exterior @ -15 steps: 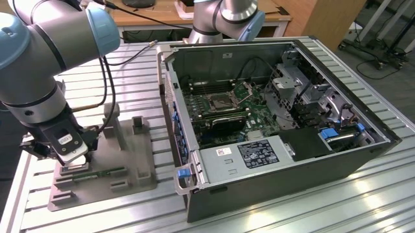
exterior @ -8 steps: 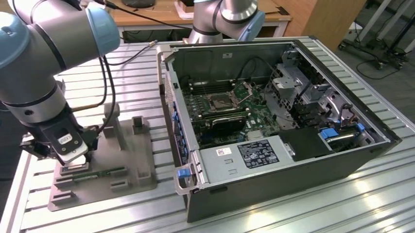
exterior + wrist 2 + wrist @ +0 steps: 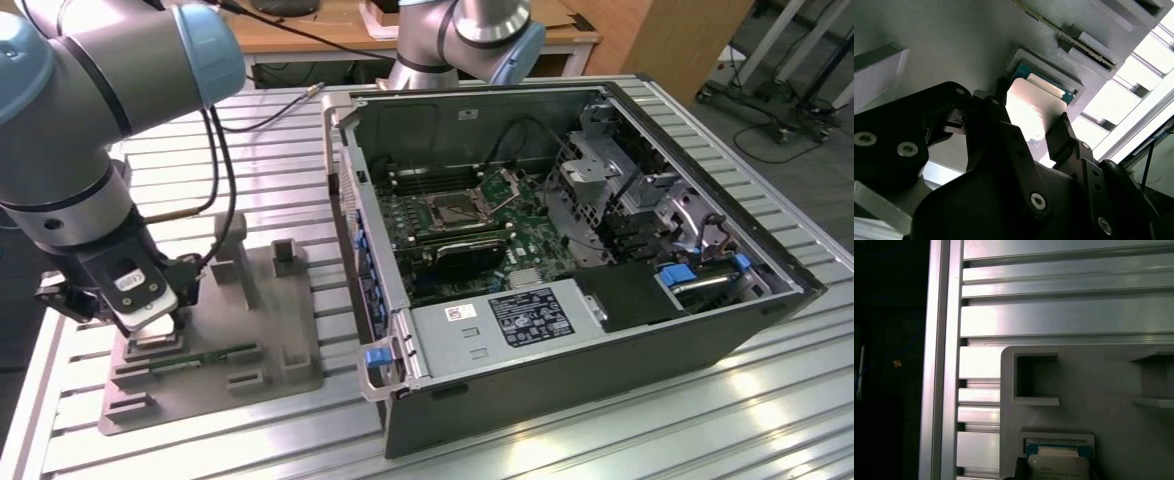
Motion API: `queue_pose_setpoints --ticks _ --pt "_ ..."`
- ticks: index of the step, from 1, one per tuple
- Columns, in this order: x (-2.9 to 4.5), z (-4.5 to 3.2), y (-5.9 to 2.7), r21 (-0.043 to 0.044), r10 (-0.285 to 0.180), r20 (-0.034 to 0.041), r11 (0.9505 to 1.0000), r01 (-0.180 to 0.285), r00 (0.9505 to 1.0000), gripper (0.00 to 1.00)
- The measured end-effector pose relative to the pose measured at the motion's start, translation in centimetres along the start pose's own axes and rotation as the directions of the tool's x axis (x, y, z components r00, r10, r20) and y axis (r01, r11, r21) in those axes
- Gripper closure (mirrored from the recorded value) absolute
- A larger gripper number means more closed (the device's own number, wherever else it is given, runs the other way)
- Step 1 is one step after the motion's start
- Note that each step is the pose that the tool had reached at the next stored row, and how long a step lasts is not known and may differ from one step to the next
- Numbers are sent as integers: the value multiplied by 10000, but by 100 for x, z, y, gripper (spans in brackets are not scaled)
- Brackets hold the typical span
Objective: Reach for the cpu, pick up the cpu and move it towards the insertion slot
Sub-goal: 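Pick up the cpu and move it towards the insertion slot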
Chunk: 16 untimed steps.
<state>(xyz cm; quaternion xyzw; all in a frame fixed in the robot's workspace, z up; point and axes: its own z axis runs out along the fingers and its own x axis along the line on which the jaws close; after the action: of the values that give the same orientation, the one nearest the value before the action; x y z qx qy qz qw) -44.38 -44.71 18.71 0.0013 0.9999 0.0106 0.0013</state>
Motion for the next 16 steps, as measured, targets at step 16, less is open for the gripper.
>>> queue_pose_setpoints --ticks 16 --pt "1 -45 1 10 0 12 10000 0 10000 45"
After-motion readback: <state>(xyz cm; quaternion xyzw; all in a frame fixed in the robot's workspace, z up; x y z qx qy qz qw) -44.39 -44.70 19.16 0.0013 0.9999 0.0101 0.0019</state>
